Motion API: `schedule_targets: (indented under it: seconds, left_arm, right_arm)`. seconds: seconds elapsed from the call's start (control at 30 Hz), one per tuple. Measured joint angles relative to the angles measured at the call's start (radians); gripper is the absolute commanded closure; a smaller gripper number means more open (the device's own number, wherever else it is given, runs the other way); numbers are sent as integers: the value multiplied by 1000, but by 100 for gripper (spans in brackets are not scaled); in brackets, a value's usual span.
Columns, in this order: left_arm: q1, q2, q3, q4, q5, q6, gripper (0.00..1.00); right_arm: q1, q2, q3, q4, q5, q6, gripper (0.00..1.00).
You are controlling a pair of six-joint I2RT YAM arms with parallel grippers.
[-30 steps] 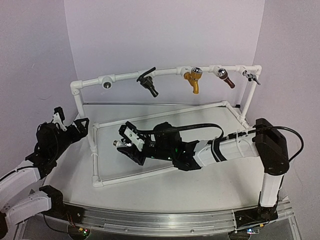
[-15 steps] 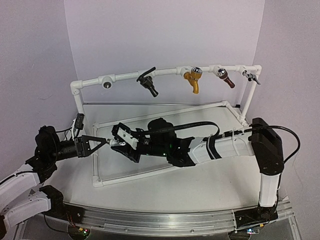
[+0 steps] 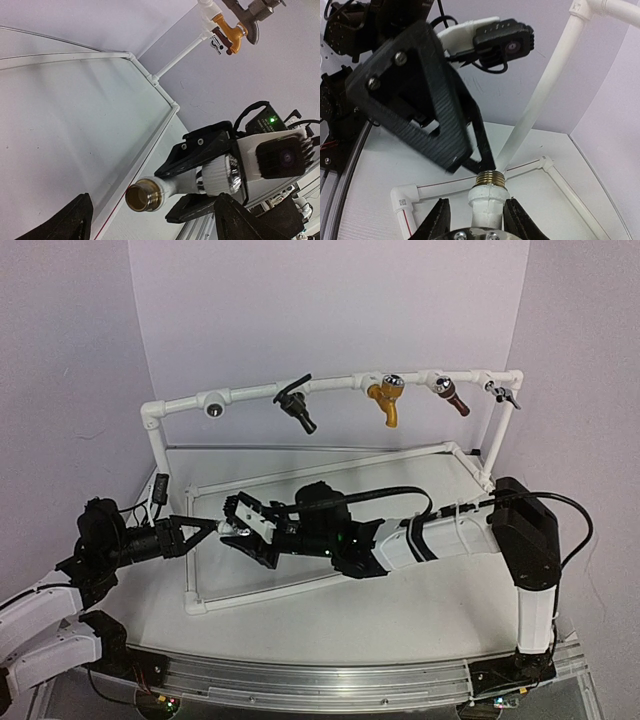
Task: Install the water faucets
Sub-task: Pass from the right arm to the left
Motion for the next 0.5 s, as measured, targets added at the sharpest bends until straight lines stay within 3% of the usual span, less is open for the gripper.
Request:
schedule_targets:
  seconds: [0.1, 0.27, 0.5]
  left_arm:
    - [0, -3, -5, 15, -12, -12, 32]
    - [0, 79, -8, 90, 39, -45, 35]
    - [0, 117, -12, 125, 81, -60, 54]
  right_arm:
    - [0, 0, -21, 0, -15, 1, 100]
    - [0, 0, -21, 19, -19, 8, 100]
    - [0, 1, 5, 33, -37, 23, 100]
